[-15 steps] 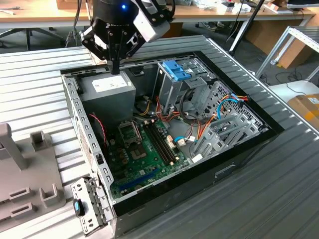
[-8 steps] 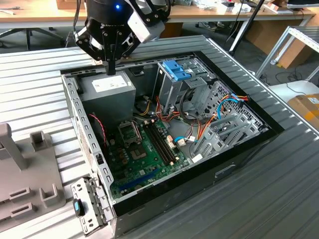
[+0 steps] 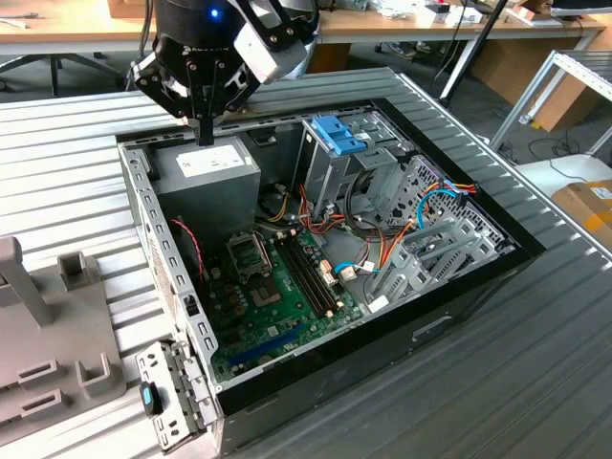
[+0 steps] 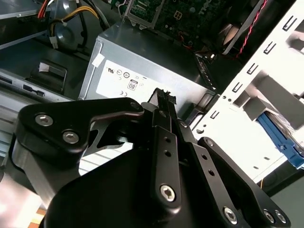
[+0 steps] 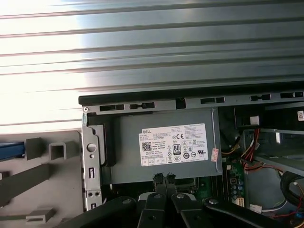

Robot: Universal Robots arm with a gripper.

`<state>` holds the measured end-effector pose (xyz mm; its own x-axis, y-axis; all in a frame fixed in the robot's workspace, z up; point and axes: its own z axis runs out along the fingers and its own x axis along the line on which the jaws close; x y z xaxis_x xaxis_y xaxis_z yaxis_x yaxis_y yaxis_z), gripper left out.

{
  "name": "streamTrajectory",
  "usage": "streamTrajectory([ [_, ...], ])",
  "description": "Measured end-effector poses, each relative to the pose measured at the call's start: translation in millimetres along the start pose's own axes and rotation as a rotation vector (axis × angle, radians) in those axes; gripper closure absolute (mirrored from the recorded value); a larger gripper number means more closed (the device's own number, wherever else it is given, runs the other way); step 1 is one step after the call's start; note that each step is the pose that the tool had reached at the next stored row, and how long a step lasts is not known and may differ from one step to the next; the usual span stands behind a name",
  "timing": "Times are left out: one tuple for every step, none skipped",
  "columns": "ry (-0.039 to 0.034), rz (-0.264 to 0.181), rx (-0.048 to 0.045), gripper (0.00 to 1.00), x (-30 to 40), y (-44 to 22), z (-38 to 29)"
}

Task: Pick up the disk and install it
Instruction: 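Reach for the disk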

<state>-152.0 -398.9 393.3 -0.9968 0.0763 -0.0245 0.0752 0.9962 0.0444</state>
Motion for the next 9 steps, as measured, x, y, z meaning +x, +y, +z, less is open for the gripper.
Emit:
streamTrajectory([
  [0.0, 0.0, -0.0001, 0.89, 1.7, -0.1, 0.0],
  [0.0, 0.0, -0.0001, 0.89, 2.5, -0.2, 0.0],
  [0.0, 0.0, -0.0001, 0.89, 3.3, -0.2, -0.1],
  [0.0, 0.0, 0.0, 0.89, 4.3, -0.3, -0.1],
  [0.0, 0.0, 0.0, 0.89, 4.9, -0.4, -0.1],
  [0.0, 0.0, 0.0, 0.89, 5.8, -0.4, -0.2],
  [0.0, 0.0, 0.0, 0.89, 6.5, -0.5, -0.2],
  [0.0, 0.0, -0.0001, 0.89, 7.7, -0.6, -0.2],
  [0.0, 0.0, 0.0, 0.89, 8.5, -0.6, -0.2],
])
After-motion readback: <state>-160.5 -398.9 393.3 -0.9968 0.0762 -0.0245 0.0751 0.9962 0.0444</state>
